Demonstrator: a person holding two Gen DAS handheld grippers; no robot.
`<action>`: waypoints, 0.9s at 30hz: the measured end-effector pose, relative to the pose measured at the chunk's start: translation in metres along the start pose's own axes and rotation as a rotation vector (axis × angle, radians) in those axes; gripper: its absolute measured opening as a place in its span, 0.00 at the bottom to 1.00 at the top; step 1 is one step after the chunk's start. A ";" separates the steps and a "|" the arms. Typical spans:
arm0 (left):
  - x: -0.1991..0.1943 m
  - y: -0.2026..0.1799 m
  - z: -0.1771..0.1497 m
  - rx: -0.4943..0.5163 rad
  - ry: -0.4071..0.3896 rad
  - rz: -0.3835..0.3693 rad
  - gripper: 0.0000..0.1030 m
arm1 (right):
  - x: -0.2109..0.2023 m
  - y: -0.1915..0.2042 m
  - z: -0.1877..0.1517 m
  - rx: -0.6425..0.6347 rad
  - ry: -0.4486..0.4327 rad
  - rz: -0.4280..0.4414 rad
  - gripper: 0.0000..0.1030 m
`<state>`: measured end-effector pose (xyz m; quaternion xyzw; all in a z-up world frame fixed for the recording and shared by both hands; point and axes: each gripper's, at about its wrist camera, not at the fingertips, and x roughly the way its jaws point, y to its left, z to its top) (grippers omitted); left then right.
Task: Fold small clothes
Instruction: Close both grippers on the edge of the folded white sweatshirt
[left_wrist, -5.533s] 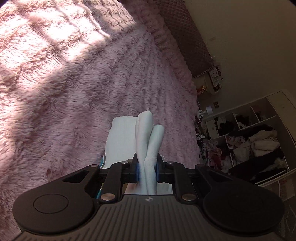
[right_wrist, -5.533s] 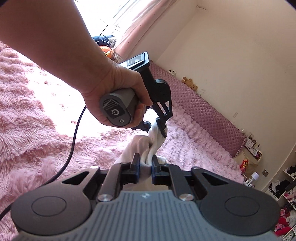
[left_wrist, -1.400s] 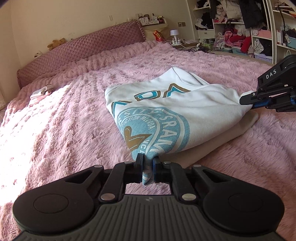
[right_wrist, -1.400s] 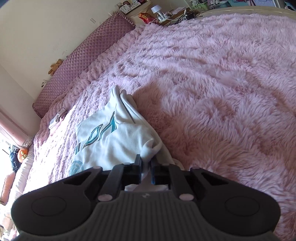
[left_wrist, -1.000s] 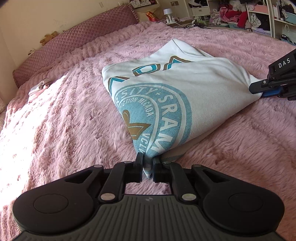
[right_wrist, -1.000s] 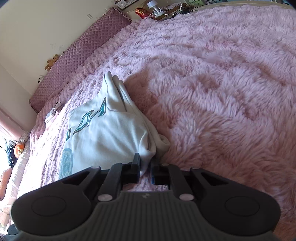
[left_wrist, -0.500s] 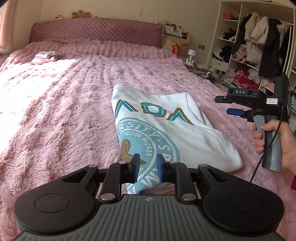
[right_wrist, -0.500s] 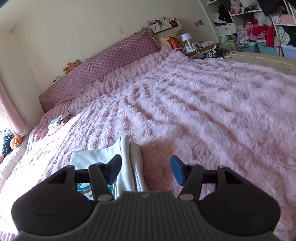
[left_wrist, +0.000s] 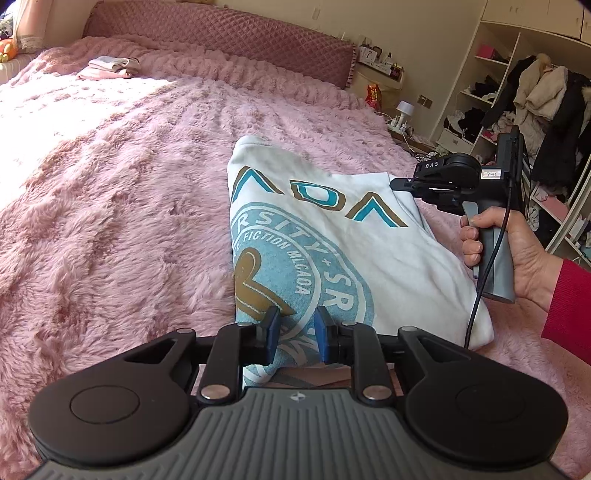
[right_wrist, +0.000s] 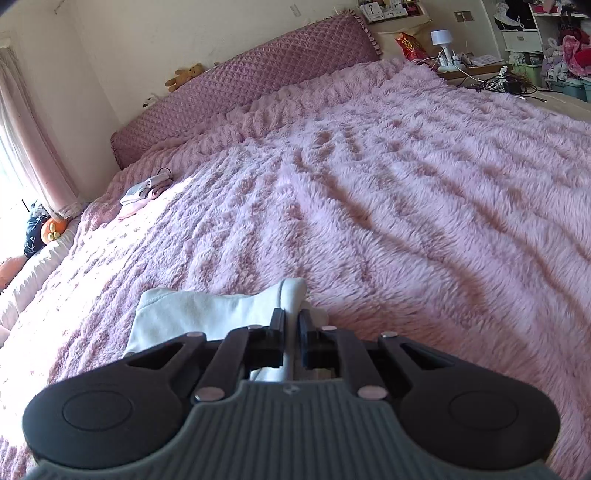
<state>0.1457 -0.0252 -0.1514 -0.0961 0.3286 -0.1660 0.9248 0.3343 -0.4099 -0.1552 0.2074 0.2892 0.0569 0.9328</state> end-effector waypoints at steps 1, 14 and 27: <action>0.001 -0.003 0.000 0.014 0.000 0.005 0.26 | 0.005 0.002 0.002 -0.014 0.001 -0.016 0.02; 0.011 -0.006 -0.005 0.032 0.046 0.000 0.33 | -0.058 -0.023 -0.009 0.071 -0.019 0.112 0.20; 0.013 -0.010 -0.005 0.031 0.053 0.024 0.34 | -0.203 -0.006 -0.156 0.101 -0.004 0.008 0.24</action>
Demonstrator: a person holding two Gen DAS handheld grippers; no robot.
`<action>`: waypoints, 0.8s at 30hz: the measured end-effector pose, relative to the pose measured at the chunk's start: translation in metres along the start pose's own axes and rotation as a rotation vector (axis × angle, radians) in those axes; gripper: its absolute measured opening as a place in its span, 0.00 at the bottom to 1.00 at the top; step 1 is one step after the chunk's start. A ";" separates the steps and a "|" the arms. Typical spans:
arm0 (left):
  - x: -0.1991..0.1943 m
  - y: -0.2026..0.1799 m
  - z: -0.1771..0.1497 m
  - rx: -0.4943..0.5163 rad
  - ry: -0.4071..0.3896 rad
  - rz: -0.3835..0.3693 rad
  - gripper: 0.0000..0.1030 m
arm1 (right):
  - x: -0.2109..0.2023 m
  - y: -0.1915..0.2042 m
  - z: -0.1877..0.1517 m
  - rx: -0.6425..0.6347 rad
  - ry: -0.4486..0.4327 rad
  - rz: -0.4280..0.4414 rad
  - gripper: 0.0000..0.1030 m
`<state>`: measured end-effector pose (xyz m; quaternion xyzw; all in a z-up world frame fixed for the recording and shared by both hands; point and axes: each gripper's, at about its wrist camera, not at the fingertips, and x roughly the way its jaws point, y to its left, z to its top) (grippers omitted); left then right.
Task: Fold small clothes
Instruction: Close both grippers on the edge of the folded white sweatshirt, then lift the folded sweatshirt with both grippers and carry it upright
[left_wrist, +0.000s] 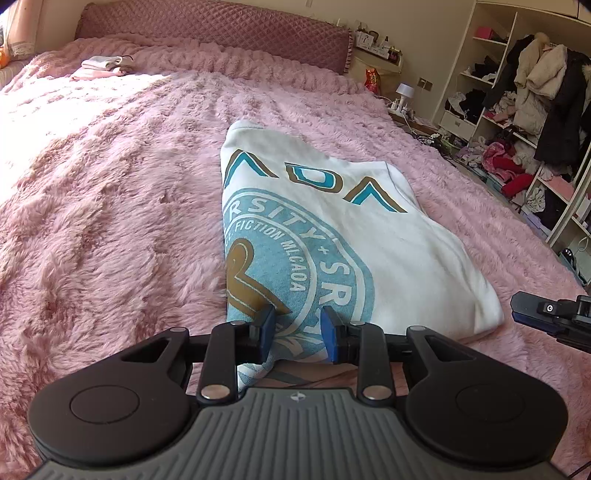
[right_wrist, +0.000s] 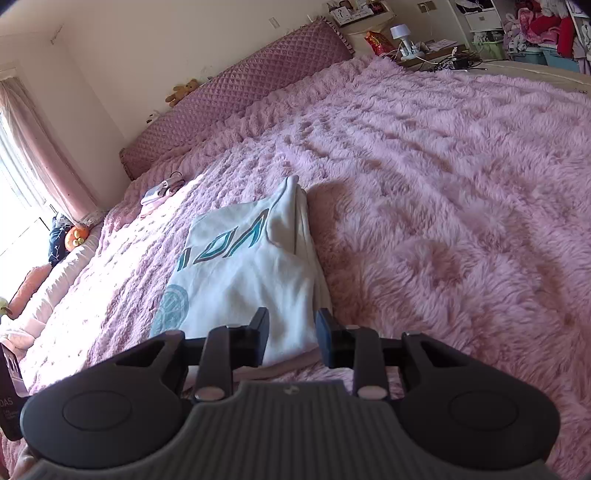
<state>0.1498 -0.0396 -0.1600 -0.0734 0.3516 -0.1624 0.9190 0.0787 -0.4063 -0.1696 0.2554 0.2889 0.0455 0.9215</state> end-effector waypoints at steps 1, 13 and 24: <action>0.000 0.000 0.001 0.000 0.005 -0.001 0.34 | 0.001 0.002 -0.004 -0.016 -0.001 -0.021 0.24; -0.002 -0.002 0.001 -0.016 0.008 -0.004 0.37 | 0.007 0.001 0.002 0.027 -0.026 -0.053 0.00; -0.039 0.021 -0.017 -0.196 -0.100 0.041 0.43 | 0.014 -0.005 -0.003 -0.020 0.017 -0.131 0.00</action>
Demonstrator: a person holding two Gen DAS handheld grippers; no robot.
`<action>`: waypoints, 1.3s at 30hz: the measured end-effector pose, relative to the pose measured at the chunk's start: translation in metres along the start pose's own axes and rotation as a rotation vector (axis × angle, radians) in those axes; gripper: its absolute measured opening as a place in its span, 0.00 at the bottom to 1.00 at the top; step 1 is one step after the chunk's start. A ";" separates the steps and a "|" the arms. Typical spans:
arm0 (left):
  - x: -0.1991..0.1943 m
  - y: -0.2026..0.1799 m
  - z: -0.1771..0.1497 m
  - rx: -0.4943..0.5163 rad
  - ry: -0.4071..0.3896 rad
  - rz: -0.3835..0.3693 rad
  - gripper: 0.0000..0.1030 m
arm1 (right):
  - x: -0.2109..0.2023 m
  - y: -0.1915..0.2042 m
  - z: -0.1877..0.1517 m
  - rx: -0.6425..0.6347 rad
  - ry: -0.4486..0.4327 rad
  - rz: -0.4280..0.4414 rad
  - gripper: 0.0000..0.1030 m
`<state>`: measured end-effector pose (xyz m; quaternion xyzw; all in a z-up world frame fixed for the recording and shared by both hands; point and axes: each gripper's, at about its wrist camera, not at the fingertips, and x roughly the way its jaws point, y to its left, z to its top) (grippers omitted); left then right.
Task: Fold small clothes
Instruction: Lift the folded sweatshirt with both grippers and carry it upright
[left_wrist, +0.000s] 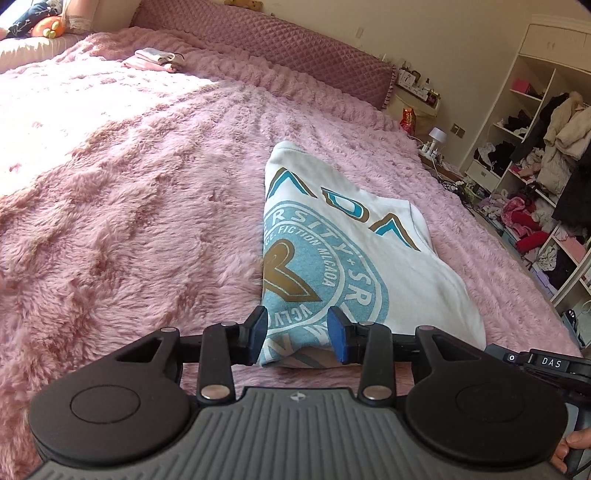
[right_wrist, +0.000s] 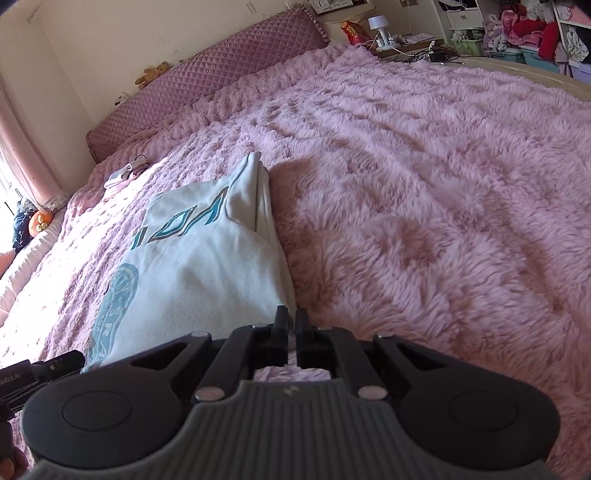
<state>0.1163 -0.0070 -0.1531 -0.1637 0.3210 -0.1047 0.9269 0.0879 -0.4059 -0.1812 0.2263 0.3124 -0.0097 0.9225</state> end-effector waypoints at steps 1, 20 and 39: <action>-0.004 0.007 0.001 -0.033 -0.016 0.000 0.43 | -0.006 0.004 0.002 -0.007 -0.028 -0.002 0.02; 0.021 0.016 -0.013 -0.087 0.069 -0.149 0.45 | 0.025 0.046 -0.001 -0.108 0.044 0.099 0.07; 0.109 0.107 0.033 -0.602 0.267 -0.428 0.67 | 0.083 -0.051 0.081 0.364 0.152 0.409 0.58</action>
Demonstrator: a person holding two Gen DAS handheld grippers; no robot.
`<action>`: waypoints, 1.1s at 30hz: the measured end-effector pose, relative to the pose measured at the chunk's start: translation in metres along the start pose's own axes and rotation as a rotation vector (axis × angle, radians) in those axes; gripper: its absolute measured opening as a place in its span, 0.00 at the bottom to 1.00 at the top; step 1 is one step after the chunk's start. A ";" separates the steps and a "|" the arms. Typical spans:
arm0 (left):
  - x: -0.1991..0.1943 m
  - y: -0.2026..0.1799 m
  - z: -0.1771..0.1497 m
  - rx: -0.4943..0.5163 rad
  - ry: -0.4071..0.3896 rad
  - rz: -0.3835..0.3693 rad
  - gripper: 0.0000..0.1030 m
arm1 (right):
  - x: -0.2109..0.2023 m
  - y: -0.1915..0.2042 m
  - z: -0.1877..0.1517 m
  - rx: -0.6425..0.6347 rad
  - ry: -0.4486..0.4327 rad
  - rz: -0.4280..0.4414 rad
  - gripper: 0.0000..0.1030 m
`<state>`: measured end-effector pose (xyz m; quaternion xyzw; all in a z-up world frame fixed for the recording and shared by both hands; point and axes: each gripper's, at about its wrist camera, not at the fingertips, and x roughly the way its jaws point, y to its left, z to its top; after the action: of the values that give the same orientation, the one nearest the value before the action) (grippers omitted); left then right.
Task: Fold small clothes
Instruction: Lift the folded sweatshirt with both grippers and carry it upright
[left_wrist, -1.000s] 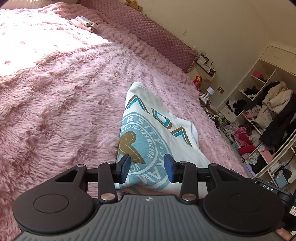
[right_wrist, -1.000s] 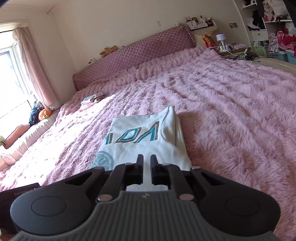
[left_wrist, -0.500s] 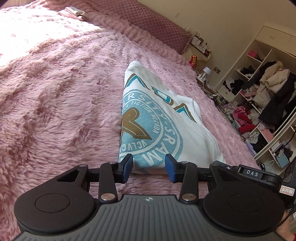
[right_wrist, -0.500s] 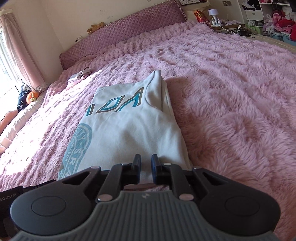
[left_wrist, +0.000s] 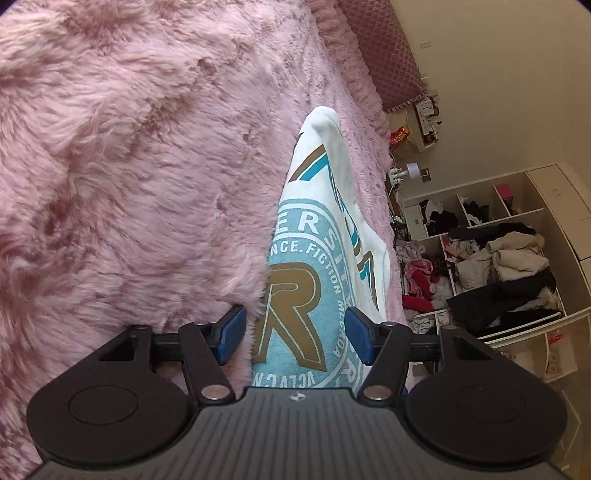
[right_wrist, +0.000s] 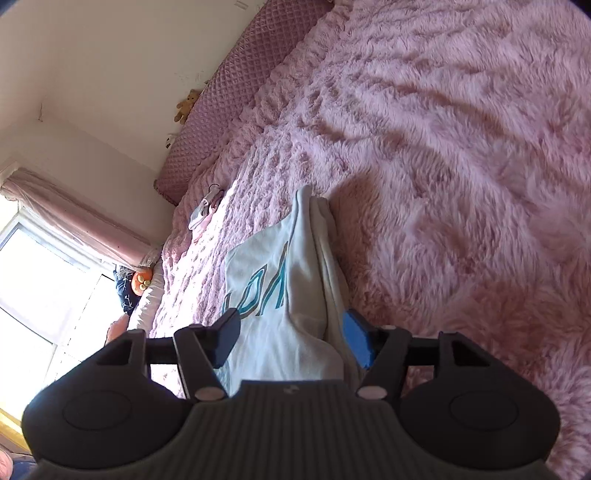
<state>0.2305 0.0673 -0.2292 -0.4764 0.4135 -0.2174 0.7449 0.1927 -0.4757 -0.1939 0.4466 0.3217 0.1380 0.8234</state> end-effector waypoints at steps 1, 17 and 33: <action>0.005 0.003 0.002 -0.010 0.006 -0.024 0.67 | 0.007 -0.006 0.001 0.011 0.026 0.003 0.58; 0.117 0.003 0.075 -0.114 0.216 -0.142 0.74 | 0.119 0.004 0.025 -0.110 0.148 0.057 0.65; 0.122 0.002 0.069 -0.046 0.186 -0.109 0.34 | 0.137 0.007 0.027 -0.145 0.157 -0.033 0.36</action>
<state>0.3558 0.0166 -0.2670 -0.4932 0.4591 -0.2913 0.6791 0.3144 -0.4184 -0.2334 0.3683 0.3818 0.1821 0.8279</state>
